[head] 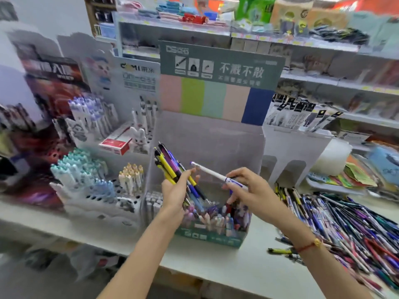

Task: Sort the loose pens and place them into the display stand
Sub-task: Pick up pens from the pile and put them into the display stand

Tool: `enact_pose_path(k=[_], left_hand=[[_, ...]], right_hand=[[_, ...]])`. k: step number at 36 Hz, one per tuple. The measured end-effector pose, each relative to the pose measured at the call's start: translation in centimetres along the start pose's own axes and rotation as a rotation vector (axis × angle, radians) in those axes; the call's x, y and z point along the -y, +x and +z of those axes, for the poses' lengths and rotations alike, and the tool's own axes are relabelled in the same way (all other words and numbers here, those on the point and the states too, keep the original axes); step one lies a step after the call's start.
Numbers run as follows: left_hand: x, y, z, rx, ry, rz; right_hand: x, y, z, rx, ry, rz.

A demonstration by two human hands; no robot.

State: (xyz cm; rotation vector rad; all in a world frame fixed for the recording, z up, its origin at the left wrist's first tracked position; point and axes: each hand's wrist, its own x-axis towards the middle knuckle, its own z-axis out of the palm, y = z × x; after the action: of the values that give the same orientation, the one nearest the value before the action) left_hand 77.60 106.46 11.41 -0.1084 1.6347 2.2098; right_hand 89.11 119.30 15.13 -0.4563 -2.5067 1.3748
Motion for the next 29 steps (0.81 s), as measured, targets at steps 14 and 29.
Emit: enact_pose_path(k=[14, 29], left_hand=[[-3.1, 3.5, -7.0, 0.033, -0.107, 0.113], [-10.0, 10.3, -11.7, 0.322, -0.205, 0.012]], right_hand=[[1.5, 7.0, 3.7, -0.387, 0.341, -0.064], [9.8, 17.6, 10.8, -0.924, 0.113, -0.363]])
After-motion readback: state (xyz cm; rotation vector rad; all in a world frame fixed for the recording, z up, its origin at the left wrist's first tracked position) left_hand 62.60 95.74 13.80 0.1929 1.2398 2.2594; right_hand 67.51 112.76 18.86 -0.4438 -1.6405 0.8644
